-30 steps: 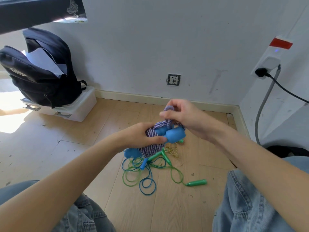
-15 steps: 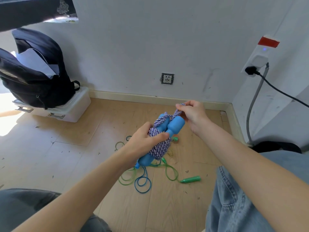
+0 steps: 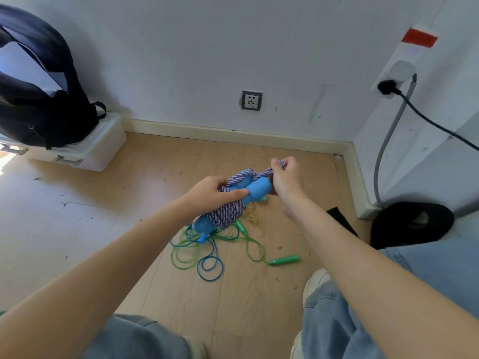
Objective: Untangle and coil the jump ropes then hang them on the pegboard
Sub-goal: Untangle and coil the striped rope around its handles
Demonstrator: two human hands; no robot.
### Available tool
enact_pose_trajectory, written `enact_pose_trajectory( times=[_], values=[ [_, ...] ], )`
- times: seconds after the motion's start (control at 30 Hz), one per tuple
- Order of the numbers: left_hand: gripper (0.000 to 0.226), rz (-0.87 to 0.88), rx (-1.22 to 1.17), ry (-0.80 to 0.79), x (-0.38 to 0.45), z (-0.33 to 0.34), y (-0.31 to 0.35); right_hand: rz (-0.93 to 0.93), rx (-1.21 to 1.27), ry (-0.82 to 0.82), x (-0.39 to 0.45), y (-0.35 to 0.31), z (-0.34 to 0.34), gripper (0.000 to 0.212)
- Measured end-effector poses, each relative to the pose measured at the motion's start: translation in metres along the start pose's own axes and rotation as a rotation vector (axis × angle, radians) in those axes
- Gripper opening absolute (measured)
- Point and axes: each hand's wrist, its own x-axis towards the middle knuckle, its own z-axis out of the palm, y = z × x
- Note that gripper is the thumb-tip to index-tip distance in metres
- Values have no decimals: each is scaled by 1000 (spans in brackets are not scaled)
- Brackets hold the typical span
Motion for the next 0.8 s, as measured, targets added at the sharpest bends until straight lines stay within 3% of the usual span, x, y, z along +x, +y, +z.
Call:
enact_pose_trajectory(
  times=[0.13,0.23,0.33,0.43,0.57,0.7,0.8],
  values=[
    [24,59,-105,30,23,13,-23,167,74,92,21,35,15,30],
    [24,64,-97,-37,51,21,-41,357,169,110,40,62,30,28],
    [29,30,47,-94,90,25,-58,485,216,119,63,90,37,13],
    [33,22,248,-11,141,31,-70,637,486,26,86,106,33,28],
    [28,-97,174,282,195,47,-87,624,800,131,125,124,14,34],
    [24,-77,128,146,206,79,-116,555,1093,371,161,155,6,41],
    [27,-47,153,43,204,105,-126,630,1094,418,166,181,7,41]
  ],
)
